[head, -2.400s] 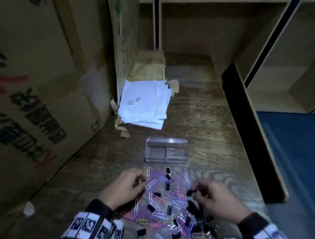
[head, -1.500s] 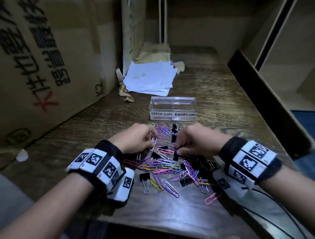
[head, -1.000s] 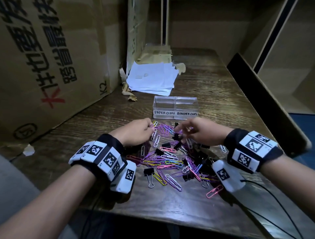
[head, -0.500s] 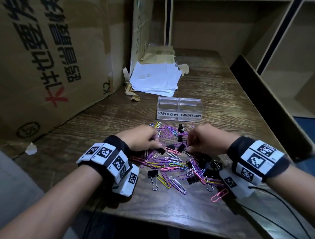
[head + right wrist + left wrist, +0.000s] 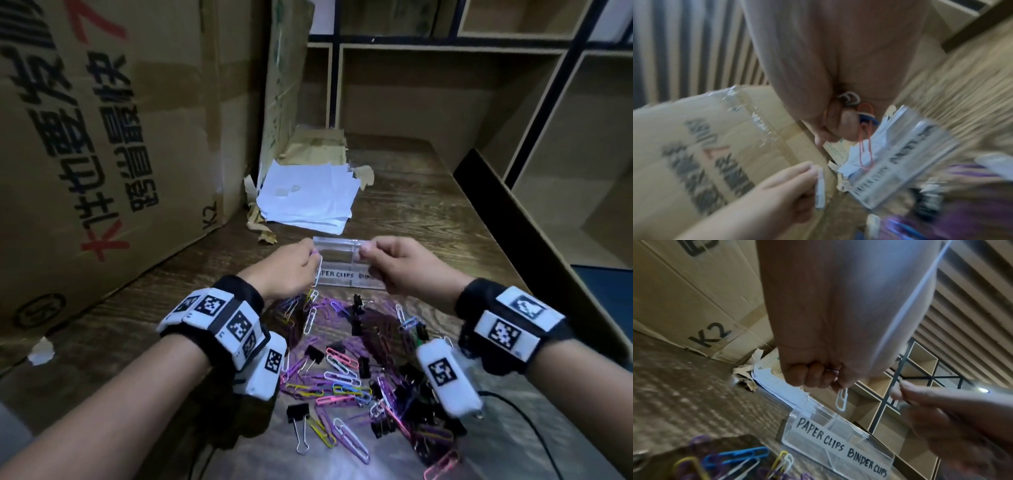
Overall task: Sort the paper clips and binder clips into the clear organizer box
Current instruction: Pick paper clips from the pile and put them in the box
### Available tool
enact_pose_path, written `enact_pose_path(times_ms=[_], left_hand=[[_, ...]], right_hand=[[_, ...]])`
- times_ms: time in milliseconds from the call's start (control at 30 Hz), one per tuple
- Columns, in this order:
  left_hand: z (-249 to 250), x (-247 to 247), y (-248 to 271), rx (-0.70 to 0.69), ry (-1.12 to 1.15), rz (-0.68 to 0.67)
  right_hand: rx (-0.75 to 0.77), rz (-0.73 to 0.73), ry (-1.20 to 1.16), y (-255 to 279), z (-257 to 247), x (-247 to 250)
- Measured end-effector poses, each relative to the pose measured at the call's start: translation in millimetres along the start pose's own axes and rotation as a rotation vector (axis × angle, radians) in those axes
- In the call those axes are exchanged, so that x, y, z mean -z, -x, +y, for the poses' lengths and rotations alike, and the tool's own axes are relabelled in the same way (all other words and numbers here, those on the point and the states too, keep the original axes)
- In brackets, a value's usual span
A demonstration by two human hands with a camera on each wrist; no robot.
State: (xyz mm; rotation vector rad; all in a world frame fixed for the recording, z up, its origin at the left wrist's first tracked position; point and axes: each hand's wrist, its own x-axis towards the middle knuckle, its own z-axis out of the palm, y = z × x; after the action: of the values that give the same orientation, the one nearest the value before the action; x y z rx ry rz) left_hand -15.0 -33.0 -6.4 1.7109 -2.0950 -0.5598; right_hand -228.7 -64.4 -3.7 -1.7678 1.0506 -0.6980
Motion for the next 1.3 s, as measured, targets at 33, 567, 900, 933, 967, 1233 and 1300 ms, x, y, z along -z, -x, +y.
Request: enact_pose_path(times_ms=[33,567,900,933,967,1233,1300], left_hand=[[2,0,-10,0.005,-0.015,0.028],[-1,-15,-49,0.052,-0.085,0.127],[-2,-19,-12,-0.109,-0.214,0.019],[-3,-18,-7,-0.121,-0.196,0.054],[-5,-15,-2,-0.133,-0.175,0.112],[-37,-20,23,0.168,-0.306,-0.056],[-40,-28,24,0.173,-0.300,-0.044]], right_hand=[[-0.009,0.034,-0.094,-12,-6,-2],[-0.026,0.096,-0.075,-80,1,-21],[0.218,-0.045,0.779,-26,25,-14],[0.242,-0.022,0.791,-23,25,-13],[0.273,0.015,0.801,-19,22,-13],[0.153,-0.191,0.929,1,17,-48],[0.106,-0.197,0.957,-6,22,-56]])
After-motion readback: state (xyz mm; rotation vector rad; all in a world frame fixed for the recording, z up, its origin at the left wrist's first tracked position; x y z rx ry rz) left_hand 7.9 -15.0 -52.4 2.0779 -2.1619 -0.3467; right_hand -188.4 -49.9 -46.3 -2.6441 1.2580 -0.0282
